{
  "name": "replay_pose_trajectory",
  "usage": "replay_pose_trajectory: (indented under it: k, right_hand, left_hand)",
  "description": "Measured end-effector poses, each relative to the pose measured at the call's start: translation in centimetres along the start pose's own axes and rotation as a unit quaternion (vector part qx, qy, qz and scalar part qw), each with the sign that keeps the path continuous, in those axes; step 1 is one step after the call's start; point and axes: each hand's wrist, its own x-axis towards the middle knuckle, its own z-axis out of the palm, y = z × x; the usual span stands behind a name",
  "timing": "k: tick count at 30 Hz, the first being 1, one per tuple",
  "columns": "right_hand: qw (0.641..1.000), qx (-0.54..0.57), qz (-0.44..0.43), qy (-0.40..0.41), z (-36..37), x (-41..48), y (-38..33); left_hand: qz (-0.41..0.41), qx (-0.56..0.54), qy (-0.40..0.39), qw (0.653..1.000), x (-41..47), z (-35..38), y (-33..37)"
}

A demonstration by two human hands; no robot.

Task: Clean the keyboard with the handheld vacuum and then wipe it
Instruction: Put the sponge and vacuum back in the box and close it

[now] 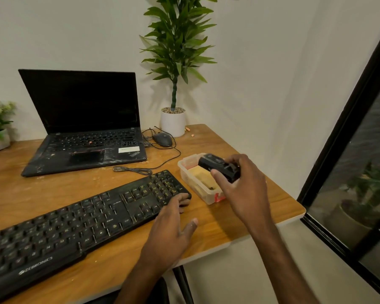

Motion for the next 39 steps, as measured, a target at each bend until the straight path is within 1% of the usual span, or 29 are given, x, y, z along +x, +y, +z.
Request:
replay_pose_trajectory:
  k: [2,4,6,8,11,13,17,22,26,28,31,32,33,37,39]
  right_hand:
    - [0.999,-0.037,0.004,0.001,1.7,1.9,-0.2]
    - [0.997,-0.079,0.000,-0.015,3.5,3.3,-0.1]
    - [0.988,-0.142,0.005,-0.065,5.1,4.0,0.2]
    - [0.972,-0.193,0.029,-0.130,5.6,4.3,0.3]
    - [0.948,-0.236,0.041,-0.207,4.7,4.2,0.1]
    - [0.938,-0.254,0.039,-0.231,3.7,3.6,-0.3]
    - [0.934,-0.267,0.037,-0.234,2.3,1.3,-0.9]
    - [0.944,-0.252,0.024,-0.211,0.9,-0.2,-1.3]
    - [0.953,-0.235,0.030,-0.187,-0.3,-0.5,-1.1]
    - [0.969,-0.202,0.025,-0.142,-1.2,-0.6,-0.7]
    - [0.993,-0.112,0.006,-0.031,-2.8,0.4,0.9]
    - [0.996,-0.087,0.004,-0.021,-3.1,1.0,1.8]
    - [0.997,-0.077,0.012,-0.030,-3.2,1.6,2.8]
    - [0.986,-0.072,0.075,-0.131,-2.6,1.8,6.2]
    - [0.978,-0.101,0.071,-0.166,-2.5,1.2,7.2]
  left_hand:
    - [0.004,0.006,-0.001,1.000,0.1,0.1,-0.2]
    - [0.007,0.008,0.000,1.000,0.1,0.2,-0.4]
    - [0.007,0.007,0.000,1.000,0.2,0.3,-0.5]
    - [0.009,0.008,-0.002,1.000,0.2,0.2,-0.6]
    - [0.014,0.009,-0.001,1.000,0.2,0.3,-0.8]
    - [0.017,0.012,0.002,1.000,0.2,0.3,-0.8]
    - [0.032,0.042,-0.003,0.999,0.2,0.5,-0.7]
    - [0.065,0.128,-0.028,0.989,-0.1,0.6,-0.3]
    - [0.077,0.145,-0.027,0.986,-0.3,0.4,-0.1]
    - [0.082,0.159,-0.032,0.983,-0.3,0.5,-0.1]
    - [0.080,0.164,-0.036,0.982,-0.1,0.5,-0.2]
    - [0.079,0.164,-0.039,0.983,-0.1,0.5,-0.2]
    - [0.076,0.162,-0.041,0.983,-0.1,0.5,-0.3]
    - [0.075,0.156,-0.041,0.984,-0.2,0.6,-0.3]
    - [0.075,0.152,-0.039,0.985,-0.2,0.7,-0.4]
